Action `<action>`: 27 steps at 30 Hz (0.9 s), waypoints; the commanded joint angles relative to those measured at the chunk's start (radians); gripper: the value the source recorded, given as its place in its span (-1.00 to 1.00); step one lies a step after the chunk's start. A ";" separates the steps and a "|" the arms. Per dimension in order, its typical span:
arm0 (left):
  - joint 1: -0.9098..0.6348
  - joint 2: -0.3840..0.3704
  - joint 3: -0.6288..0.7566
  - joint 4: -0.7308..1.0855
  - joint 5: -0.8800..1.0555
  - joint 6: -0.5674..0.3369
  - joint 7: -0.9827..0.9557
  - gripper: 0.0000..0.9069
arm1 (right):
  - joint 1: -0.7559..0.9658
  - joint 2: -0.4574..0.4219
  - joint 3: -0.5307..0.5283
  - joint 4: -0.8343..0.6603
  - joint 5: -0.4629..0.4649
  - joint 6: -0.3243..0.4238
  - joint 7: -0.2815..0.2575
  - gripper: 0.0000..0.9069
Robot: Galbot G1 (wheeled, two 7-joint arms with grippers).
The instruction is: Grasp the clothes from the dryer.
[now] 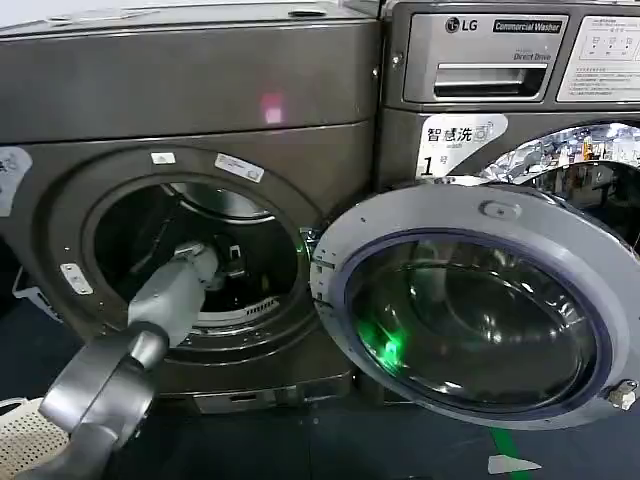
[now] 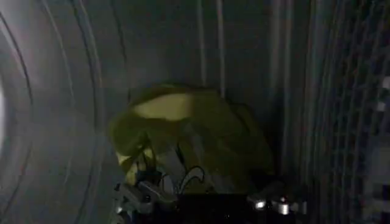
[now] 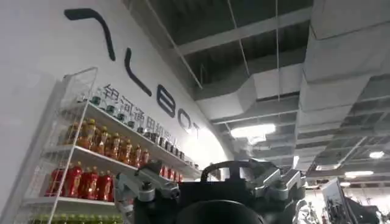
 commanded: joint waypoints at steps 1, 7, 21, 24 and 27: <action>0.016 -0.002 -0.008 0.014 0.002 0.001 0.011 -0.02 | 0.003 0.002 -0.002 0.001 0.000 0.002 -0.001 1.00; 0.024 0.002 -0.014 0.030 0.001 -0.001 0.022 -0.30 | 0.003 0.002 0.000 -0.001 0.000 0.003 -0.002 1.00; 0.006 -0.001 -0.019 0.034 0.001 -0.008 0.027 -1.00 | 0.007 0.006 0.000 -0.007 -0.002 0.006 -0.002 1.00; 0.009 -0.005 -0.053 0.022 0.002 0.005 -0.005 -1.00 | 0.007 0.008 0.000 -0.006 -0.001 0.005 -0.002 1.00; 0.011 0.002 -0.129 -0.037 -0.030 0.046 -0.051 -1.00 | 0.007 0.009 -0.002 -0.005 -0.002 0.005 0.000 1.00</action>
